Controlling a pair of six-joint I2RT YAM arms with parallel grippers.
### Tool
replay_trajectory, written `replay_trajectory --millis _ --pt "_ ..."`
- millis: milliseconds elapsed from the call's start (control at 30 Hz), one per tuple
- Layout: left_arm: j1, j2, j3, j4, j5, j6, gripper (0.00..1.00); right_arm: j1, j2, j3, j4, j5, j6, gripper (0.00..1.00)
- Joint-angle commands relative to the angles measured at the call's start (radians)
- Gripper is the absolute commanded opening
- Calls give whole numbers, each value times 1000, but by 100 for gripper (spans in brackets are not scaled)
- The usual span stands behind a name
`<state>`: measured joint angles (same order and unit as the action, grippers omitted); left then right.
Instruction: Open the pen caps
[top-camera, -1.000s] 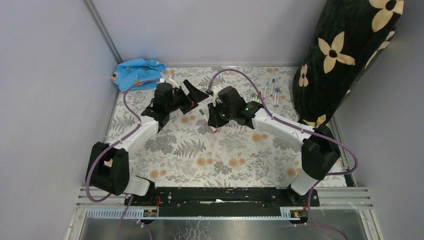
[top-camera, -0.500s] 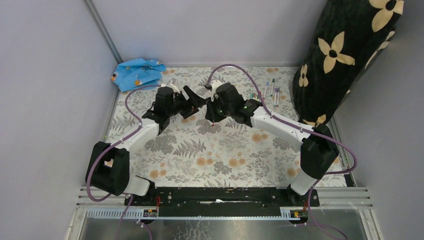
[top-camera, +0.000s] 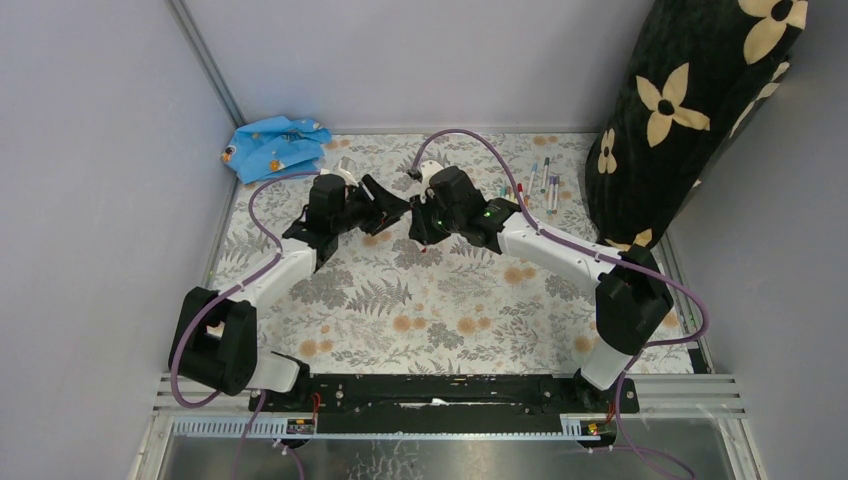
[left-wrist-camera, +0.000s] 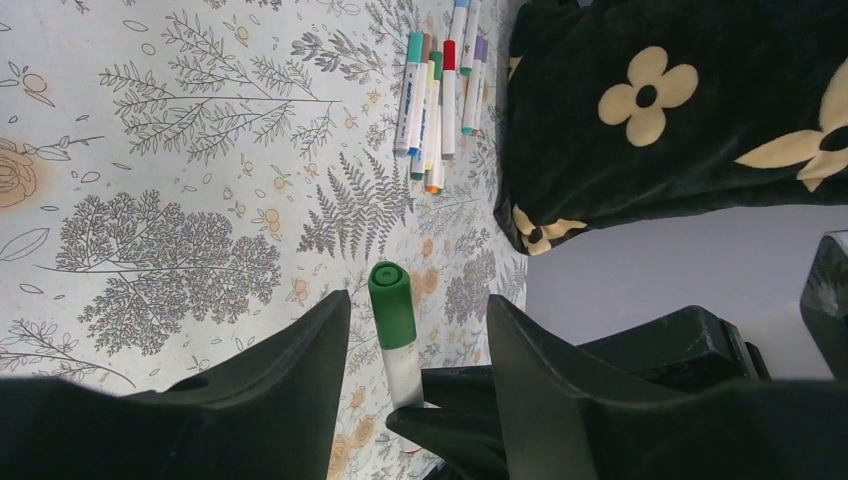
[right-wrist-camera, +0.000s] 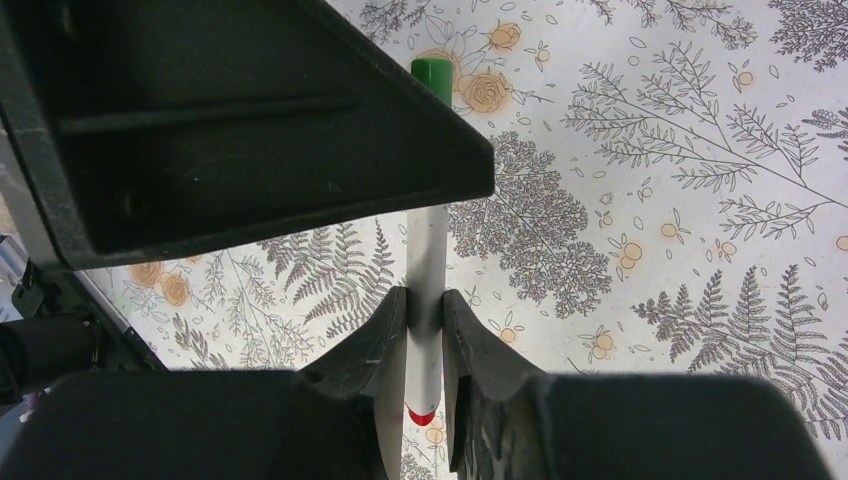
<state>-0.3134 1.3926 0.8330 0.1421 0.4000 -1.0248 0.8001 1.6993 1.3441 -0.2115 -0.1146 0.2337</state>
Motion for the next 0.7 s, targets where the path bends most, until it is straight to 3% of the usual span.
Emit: replay_trajectory --millis 0,667 --pt "-4 -18 -12 47 -2 -12 58 6 -8 19 51 6 12 0" --pt "-2 -42 -17 1 -55 31 41 11 -24 -13 56 -12 23 0"
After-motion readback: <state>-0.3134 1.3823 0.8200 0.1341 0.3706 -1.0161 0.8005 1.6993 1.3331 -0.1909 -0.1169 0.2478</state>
